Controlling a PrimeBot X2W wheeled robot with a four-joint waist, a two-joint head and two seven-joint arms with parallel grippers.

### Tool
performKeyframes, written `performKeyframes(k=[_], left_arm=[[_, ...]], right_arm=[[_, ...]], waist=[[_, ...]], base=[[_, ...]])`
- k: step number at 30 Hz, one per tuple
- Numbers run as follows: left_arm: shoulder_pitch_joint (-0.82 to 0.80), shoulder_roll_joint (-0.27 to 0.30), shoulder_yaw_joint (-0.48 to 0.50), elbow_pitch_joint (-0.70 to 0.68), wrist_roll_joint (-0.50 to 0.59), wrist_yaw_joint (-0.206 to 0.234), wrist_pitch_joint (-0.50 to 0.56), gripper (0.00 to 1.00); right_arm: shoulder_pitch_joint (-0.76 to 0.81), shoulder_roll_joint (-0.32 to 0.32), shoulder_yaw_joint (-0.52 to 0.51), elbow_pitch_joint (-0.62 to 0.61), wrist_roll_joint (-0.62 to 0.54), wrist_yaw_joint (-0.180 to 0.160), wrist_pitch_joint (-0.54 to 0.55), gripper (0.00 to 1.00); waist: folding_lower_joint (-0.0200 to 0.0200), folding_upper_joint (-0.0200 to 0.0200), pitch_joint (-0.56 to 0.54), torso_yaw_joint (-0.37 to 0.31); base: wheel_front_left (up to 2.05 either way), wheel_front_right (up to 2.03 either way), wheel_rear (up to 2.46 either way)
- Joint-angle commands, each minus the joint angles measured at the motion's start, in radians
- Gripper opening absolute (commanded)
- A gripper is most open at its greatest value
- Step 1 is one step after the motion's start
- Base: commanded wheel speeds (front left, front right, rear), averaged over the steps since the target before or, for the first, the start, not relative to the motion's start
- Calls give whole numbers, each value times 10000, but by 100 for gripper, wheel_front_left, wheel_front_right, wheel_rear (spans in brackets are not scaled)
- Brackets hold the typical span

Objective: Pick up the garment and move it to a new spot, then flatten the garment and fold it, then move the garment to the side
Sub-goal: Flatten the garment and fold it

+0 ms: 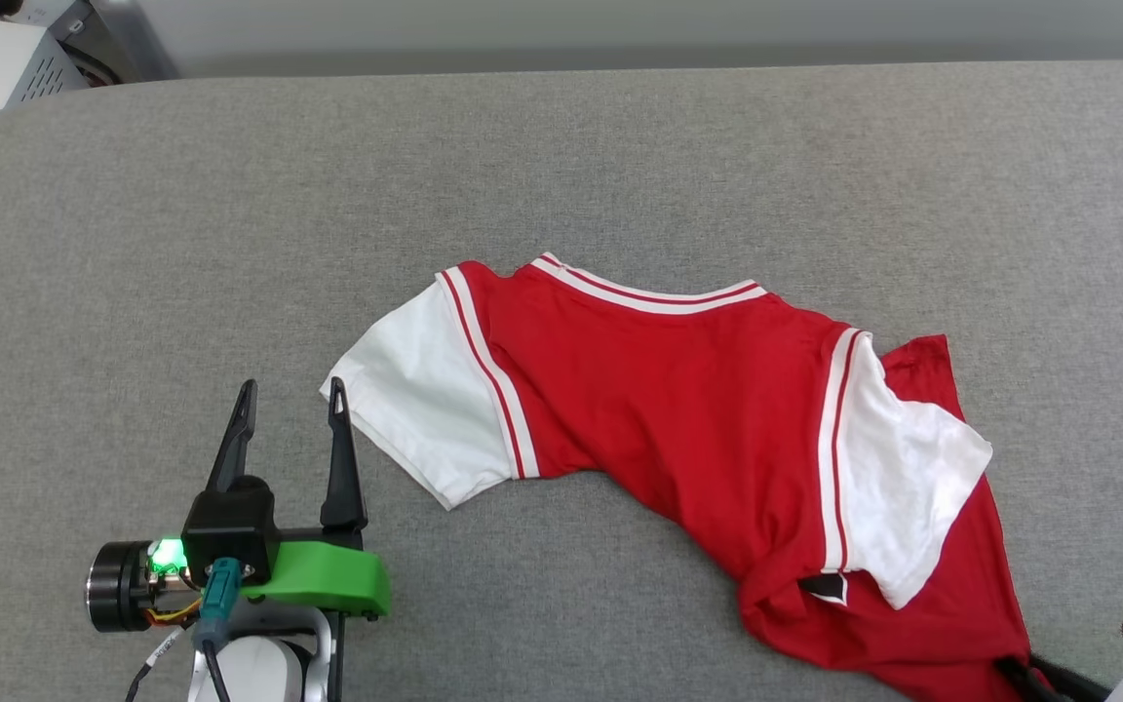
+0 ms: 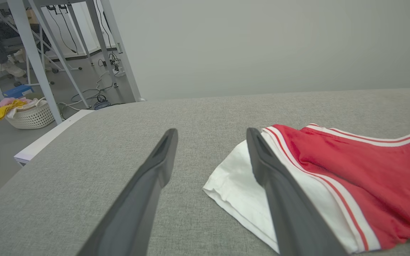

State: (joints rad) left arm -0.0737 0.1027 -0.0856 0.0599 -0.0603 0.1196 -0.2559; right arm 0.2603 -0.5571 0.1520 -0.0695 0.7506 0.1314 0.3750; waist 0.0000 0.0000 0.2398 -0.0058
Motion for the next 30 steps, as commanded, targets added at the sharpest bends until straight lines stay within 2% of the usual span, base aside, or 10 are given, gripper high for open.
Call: performKeyframes(k=[1,8,12,15,17,21,23,24,27,30], left_arm=[[-10,-19,53,21,122,-28,-59,100],[52,-54,-16,-25,251,-68,-59,100],[0,-91,-93,-136,321,-57,-59,100],[-49,-118,-136,-203,355,-32,-59,100],[-122,-137,-181,-225,373,-31,-59,100],[-378,-186,-306,-259,391,-56,-59,100],[-529,-218,-389,-255,394,-72,-59,100],[-688,-255,-480,-253,385,-85,-59,100],[-896,-315,-598,-278,337,-78,-59,100],[-1070,-364,-695,-331,308,-41,-59,100]], right_arm=[[-299,-70,-162,-43,-246,-7,-282,100],[-1012,-260,-1322,-1365,-861,-7,-1210,100],[-1729,-538,-1891,-2357,-1385,-7,-1134,100],[-2634,-911,-1859,-2905,-1594,-7,-775,100],[-3429,-1296,-1512,-3114,-1608,-7,-398,100],[-5160,-2219,-160,-3047,-1307,-7,768,100],[-5934,-2645,696,-2844,-993,-7,1628,100],[-6672,-3054,1563,-2569,-614,-7,2583,100],[-7719,-3316,2637,-2085,-203,-7,3594,100],[-8654,-3302,3682,-1400,20,-7,4306,100]], waist=[[0,0,-56,-27],[0,0,-171,87],[0,0,-19,248],[0,0,168,374],[0,0,344,482],[0,0,712,735],[0,0,908,891],[0,0,1083,1056],[0,0,1345,1296],[0,0,1626,1502]], base=[[0,0,0],[0,0,0],[0,0,0],[0,0,0],[0,0,0],[0,0,0],[0,0,0],[0,0,0],[0,0,0],[0,0,0]])
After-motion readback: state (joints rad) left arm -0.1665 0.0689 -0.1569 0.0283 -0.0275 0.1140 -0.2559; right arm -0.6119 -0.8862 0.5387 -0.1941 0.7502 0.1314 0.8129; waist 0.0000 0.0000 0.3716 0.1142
